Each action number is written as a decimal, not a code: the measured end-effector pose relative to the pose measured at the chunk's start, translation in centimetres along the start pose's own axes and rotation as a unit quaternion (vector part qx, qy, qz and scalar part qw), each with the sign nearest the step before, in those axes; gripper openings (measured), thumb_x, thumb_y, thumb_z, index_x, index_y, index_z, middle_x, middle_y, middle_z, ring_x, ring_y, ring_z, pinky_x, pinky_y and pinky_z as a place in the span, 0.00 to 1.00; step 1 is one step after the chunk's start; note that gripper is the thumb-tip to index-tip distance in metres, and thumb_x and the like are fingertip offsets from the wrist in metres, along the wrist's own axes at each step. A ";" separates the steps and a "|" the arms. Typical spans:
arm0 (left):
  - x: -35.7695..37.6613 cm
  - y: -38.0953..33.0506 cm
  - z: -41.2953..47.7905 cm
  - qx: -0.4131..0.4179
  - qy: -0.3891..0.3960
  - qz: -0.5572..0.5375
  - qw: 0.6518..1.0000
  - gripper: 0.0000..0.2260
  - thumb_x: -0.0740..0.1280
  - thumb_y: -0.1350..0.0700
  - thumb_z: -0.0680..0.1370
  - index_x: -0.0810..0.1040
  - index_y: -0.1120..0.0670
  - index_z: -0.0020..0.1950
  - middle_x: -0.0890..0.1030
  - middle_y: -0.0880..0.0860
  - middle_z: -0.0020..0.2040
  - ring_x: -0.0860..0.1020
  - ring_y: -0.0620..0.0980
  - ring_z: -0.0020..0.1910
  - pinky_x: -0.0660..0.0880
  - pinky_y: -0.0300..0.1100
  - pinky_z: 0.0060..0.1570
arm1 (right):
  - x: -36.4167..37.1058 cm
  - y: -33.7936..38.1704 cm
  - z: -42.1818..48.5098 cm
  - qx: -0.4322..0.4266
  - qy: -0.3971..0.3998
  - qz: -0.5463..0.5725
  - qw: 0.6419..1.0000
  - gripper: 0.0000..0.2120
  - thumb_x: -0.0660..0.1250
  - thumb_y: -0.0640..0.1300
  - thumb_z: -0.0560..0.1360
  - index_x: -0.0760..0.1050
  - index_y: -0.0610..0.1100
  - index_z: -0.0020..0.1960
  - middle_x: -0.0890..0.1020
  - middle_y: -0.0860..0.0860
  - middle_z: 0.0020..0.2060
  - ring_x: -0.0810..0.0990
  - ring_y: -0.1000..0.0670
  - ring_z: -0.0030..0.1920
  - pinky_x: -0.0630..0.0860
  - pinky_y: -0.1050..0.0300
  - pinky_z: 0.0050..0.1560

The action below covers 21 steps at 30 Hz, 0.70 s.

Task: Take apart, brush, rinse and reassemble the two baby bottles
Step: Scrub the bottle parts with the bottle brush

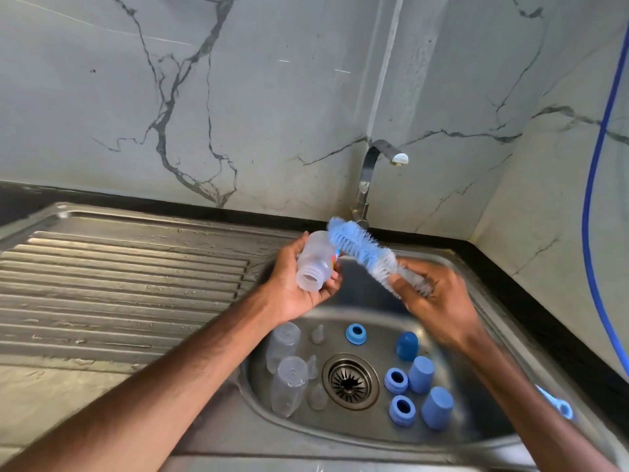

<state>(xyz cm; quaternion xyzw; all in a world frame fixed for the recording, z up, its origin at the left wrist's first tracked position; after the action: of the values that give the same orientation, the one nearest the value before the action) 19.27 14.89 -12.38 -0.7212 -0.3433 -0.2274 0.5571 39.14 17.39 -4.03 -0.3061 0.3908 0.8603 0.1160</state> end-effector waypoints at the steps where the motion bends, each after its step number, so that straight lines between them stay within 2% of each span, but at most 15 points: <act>1: -0.3 -0.1 0.1 0.011 -0.008 0.006 1.000 0.27 0.63 0.41 0.81 0.77 0.64 0.65 0.81 0.61 0.44 0.79 0.52 0.35 0.76 0.41 0.31 | 0.8 0.7 -0.2 -0.020 0.035 0.021 0.999 0.11 0.72 0.47 0.79 0.83 0.55 0.62 0.86 0.61 0.46 0.84 0.63 0.41 0.78 0.67 0.35; 3: -0.8 -0.5 0.2 0.035 -0.016 0.022 0.999 0.27 0.62 0.41 0.82 0.77 0.63 0.67 0.83 0.61 0.49 0.83 0.54 0.40 0.80 0.43 0.33 | 2.7 1.8 -0.7 -0.057 0.112 0.044 0.991 0.12 0.72 0.47 0.79 0.81 0.59 0.60 0.87 0.61 0.47 0.85 0.62 0.41 0.77 0.69 0.37; 4: -0.9 -0.6 0.2 0.040 -0.019 0.026 0.999 0.26 0.62 0.42 0.82 0.77 0.63 0.66 0.83 0.61 0.50 0.83 0.55 0.42 0.81 0.44 0.33 | 2.9 1.7 -0.6 -0.057 0.114 0.033 0.991 0.12 0.73 0.47 0.79 0.81 0.59 0.61 0.87 0.62 0.48 0.85 0.62 0.42 0.77 0.70 0.38; 8: -0.3 -0.2 -0.1 0.021 -0.013 0.028 0.999 0.17 0.61 0.51 0.85 0.79 0.63 0.61 0.85 0.63 0.50 0.85 0.54 0.40 0.83 0.46 0.34 | 0.3 -0.6 0.3 0.006 0.002 -0.037 0.999 0.15 0.72 0.49 0.79 0.82 0.51 0.66 0.85 0.60 0.53 0.83 0.65 0.46 0.79 0.70 0.43; 9: -0.4 0.0 -0.1 0.017 -0.017 0.038 0.999 0.16 0.61 0.52 0.85 0.79 0.63 0.63 0.86 0.62 0.51 0.86 0.54 0.39 0.83 0.46 0.34 | 0.6 -0.6 0.1 -0.001 0.013 -0.039 0.999 0.16 0.72 0.49 0.79 0.82 0.51 0.66 0.84 0.61 0.53 0.83 0.65 0.47 0.79 0.70 0.44; 11: -0.6 0.0 -0.2 0.014 -0.026 0.057 0.998 0.17 0.62 0.54 0.85 0.77 0.64 0.68 0.85 0.61 0.53 0.85 0.53 0.40 0.80 0.45 0.34 | 2.4 0.6 -0.6 -0.033 0.090 -0.014 0.995 0.15 0.72 0.49 0.79 0.81 0.56 0.66 0.84 0.66 0.53 0.84 0.64 0.49 0.82 0.66 0.48; 13: -0.8 -0.2 -0.2 0.008 -0.029 0.033 0.999 0.20 0.62 0.51 0.84 0.77 0.65 0.67 0.83 0.61 0.54 0.83 0.54 0.42 0.78 0.44 0.35 | 3.1 1.0 -0.7 -0.050 0.118 -0.008 0.992 0.14 0.72 0.50 0.79 0.80 0.61 0.64 0.85 0.68 0.51 0.84 0.64 0.49 0.81 0.65 0.48; 16: -0.1 -0.3 -0.3 -0.001 -0.007 -0.041 0.999 0.27 0.66 0.40 0.81 0.79 0.64 0.62 0.82 0.62 0.50 0.80 0.54 0.40 0.81 0.44 0.34 | 0.4 -0.1 0.4 -0.006 0.013 -0.031 0.999 0.14 0.72 0.50 0.79 0.82 0.54 0.65 0.85 0.61 0.51 0.84 0.64 0.46 0.80 0.68 0.43; 17: 0.1 -0.3 -0.3 0.001 0.002 -0.040 0.999 0.28 0.68 0.39 0.79 0.80 0.64 0.62 0.82 0.61 0.48 0.80 0.54 0.39 0.81 0.44 0.35 | 0.2 -0.4 0.3 -0.006 0.007 -0.025 1.000 0.14 0.71 0.50 0.80 0.82 0.52 0.65 0.85 0.60 0.51 0.84 0.64 0.46 0.80 0.68 0.42; 21: 0.0 -0.2 -0.4 -0.005 0.014 0.005 1.000 0.29 0.69 0.38 0.77 0.80 0.64 0.62 0.85 0.64 0.50 0.83 0.58 0.47 0.84 0.47 0.41 | 3.3 1.4 -1.1 -0.062 0.139 0.032 0.988 0.11 0.72 0.49 0.80 0.81 0.58 0.61 0.87 0.62 0.49 0.86 0.59 0.43 0.80 0.65 0.40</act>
<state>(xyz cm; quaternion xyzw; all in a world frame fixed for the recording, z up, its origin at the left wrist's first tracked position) 19.09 14.50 -12.14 -0.7225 -0.3307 -0.2360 0.5595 36.40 15.52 -5.75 -0.4166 0.3587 0.8352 0.0140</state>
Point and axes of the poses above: each hand's wrist, its own z-axis towards the middle knuckle, its own x-axis out of the palm, y = z × x, the point moved 9 cm from there along z, towards the middle knuckle
